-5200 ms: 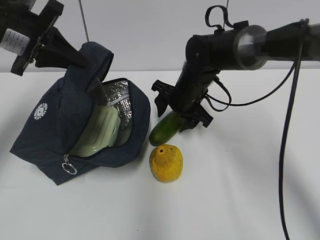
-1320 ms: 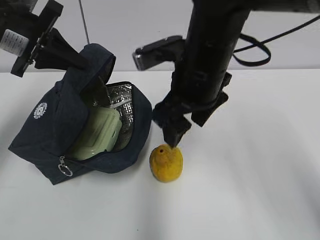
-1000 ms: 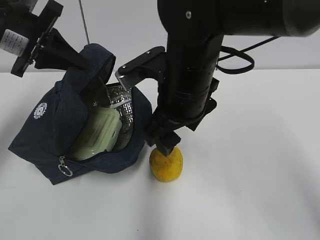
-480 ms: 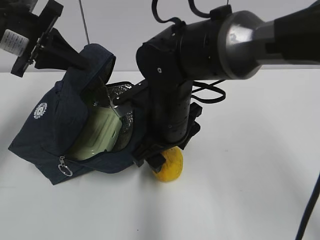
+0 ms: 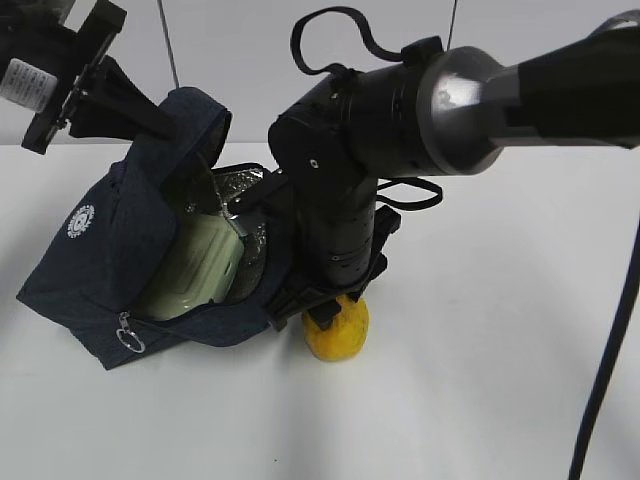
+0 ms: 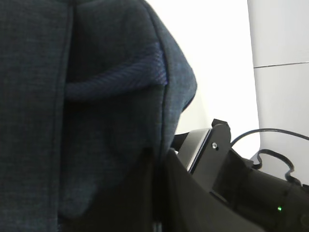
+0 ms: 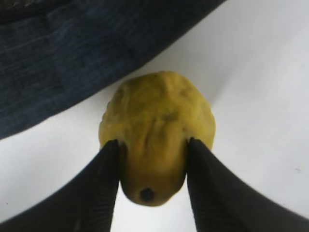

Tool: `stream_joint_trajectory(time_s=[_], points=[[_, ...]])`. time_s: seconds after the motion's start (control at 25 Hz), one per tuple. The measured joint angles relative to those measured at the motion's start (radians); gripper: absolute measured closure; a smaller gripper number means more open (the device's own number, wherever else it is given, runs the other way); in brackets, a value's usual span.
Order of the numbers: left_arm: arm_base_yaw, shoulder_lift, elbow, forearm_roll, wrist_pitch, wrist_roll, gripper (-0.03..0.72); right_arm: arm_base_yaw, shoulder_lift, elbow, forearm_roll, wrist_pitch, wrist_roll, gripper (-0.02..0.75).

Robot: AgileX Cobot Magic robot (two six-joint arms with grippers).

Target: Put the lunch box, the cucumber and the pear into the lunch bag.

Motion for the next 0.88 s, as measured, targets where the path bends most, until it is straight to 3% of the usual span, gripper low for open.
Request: stream_joint_trajectory(time_s=[0.2,0.48,0.88], points=[[0.000,0.000,0.000,0.000,0.000,0.000,0.684,0.000,0.000,0.000,-0.044,0.001,0.000,0.457],[0.000,0.000,0.000,0.000,0.000,0.000,0.684,0.000,-0.005,-0.011,-0.080,0.061,0.000,0.468],[0.000,0.000,0.000,0.000,0.000,0.000,0.684,0.000,-0.175,-0.196,-0.053,0.134,-0.019,0.468]])
